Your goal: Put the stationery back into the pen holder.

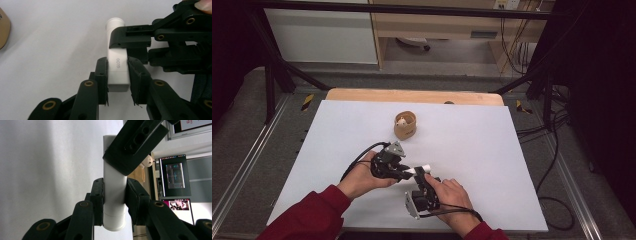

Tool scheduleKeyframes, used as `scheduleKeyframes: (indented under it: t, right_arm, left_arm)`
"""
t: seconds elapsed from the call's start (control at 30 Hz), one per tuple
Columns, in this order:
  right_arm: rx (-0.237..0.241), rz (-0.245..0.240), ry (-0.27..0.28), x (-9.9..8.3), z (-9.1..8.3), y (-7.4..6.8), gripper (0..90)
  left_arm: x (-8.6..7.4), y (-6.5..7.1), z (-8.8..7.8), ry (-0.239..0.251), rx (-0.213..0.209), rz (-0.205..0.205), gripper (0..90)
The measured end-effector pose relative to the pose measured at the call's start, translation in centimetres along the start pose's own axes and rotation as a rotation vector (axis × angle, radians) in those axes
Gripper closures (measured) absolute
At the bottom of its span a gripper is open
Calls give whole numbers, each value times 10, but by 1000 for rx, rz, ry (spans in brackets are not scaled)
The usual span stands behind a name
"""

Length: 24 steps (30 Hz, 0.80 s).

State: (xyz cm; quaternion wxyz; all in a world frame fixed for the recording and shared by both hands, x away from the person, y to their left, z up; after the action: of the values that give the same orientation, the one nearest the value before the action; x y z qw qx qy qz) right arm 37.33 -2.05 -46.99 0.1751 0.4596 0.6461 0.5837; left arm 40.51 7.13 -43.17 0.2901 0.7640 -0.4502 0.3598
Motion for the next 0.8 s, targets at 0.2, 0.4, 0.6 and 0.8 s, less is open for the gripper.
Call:
scheduleKeyframes:
  t: [0.2, 0.4, 0.6, 0.8]
  right_arm:
    - [12, -3, -6, -1, 0, -1, 691]
    - [17, 4, -21, -5, 0, -1, 691]
    - [16, -2, -25, -7, 0, 0, 692]
    - [21, -4, -31, -10, 1, -1, 692]
  left_arm:
    - [-1, -1, -2, 19, 9, -19, 609]
    - [-1, -2, -4, 22, 7, -13, 559]
    - [1, -5, -8, 48, 13, -23, 539]
    - [2, -12, -14, 77, 37, -34, 512]
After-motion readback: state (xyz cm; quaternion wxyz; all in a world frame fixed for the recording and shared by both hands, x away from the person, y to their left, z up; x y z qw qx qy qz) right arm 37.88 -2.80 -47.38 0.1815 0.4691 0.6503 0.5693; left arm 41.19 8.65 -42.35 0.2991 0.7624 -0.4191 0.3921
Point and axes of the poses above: each handheld gripper's, and its own axes: z roughly forward along the jaws, x roughly out of its top, y roughly to its right, the point moved 7 cm from there along z, roughly forward along the jaws, and after that the axes turned 15 degrees about y, right-handed, at the moved point
